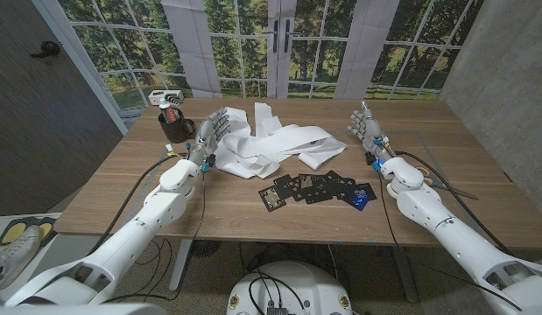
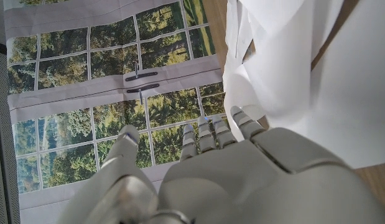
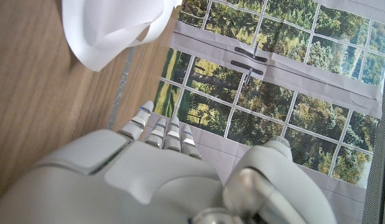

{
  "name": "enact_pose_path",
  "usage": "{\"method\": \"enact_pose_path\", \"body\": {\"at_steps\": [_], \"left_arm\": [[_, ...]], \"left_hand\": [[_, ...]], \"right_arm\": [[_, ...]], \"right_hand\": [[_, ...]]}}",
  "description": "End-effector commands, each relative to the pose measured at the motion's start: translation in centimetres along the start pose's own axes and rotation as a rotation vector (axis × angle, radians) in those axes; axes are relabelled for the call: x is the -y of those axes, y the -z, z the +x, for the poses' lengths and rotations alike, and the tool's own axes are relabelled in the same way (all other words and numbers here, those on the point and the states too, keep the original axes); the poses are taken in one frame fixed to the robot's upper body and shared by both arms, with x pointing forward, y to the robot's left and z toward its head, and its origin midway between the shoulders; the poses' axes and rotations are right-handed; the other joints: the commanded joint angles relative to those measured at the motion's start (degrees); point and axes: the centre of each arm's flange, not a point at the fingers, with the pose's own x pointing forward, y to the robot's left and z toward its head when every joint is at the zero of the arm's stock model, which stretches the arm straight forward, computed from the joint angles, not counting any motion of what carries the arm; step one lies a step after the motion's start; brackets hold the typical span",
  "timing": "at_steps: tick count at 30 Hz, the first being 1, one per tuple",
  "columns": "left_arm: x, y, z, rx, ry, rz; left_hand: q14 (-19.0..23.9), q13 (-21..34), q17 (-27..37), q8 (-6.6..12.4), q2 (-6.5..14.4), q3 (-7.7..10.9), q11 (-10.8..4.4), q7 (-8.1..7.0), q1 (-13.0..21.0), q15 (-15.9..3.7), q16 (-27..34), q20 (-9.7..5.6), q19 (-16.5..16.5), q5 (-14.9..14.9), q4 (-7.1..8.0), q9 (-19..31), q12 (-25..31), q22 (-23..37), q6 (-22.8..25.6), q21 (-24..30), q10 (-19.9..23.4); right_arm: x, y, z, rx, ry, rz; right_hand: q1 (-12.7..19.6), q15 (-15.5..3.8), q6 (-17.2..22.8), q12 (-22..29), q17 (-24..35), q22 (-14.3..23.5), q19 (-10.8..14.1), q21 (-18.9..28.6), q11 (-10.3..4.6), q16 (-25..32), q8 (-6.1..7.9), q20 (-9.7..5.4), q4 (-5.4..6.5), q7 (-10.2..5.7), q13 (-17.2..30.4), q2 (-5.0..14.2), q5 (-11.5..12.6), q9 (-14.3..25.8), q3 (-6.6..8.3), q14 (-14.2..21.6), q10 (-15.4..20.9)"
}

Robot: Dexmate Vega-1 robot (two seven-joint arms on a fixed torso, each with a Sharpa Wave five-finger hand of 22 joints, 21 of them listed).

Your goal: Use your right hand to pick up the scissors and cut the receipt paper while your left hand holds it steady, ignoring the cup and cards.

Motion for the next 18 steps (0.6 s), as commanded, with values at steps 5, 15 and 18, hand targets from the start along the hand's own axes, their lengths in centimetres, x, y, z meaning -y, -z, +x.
{"method": "enact_pose_path", "body": {"at_steps": [5, 15, 18], "left_arm": [[-0.63, -0.02, -0.45, 0.003, 0.0, -0.005], [-0.9, -0.54, -0.56, 0.034, -0.005, 0.012], [-0.95, -0.49, -0.6, 0.036, -0.006, 0.015]], "left_hand": [[0.6, 0.0, 0.1, 0.42, 0.1, 0.26, 0.07, 0.11, 0.6, -0.65, 0.4, 0.15, 0.5, 0.1, 0.05, 0.2, 0.3, 0.3, 0.6, 0.1, 0.5], [0.4, -0.1, 0.1, 0.39, 0.1, 0.2, 0.1, 0.09, 0.7, -0.64, 0.4, 0.16, 0.5, 0.1, 0.06, 0.2, 0.2, 0.3, 0.5, 0.0, 0.5], [0.3, -0.1, 0.1, 0.45, 0.1, 0.19, 0.04, 0.18, 0.7, -0.69, 0.3, 0.19, 0.5, 0.1, 0.06, 0.2, 0.2, 0.3, 0.7, -0.1, 0.3]], "right_arm": [[-0.67, 0.01, -0.19, -0.006, -0.007, -0.009], [-0.95, -0.25, 0.15, -0.012, 0.0, -0.024], [-0.85, -0.31, 0.16, -0.012, 0.007, -0.033]], "right_hand": [[0.5, 0.53, 0.1, 0.3, 0.2, 0.1, 0.0, 0.1, 0.53, 0.3, 0.34, 0.45, -0.12, 0.43, 0.1, 0.03, 0.4, 0.2, -0.44, 0.0, 0.1], [0.6, 0.64, 1.0, 0.8, 0.0, 0.1, 0.7, -0.3, 0.43, 0.5, 0.69, -0.03, -0.21, 1.24, 0.1, 0.03, 0.4, 0.2, -0.51, 0.5, 1.7], [0.6, 0.61, 1.1, 0.7, 0.0, 0.1, 0.7, -0.4, 0.41, 0.5, 0.74, -0.11, -0.24, 1.21, 0.1, 0.0, 0.4, 0.2, -0.53, 0.6, 1.6]]}}
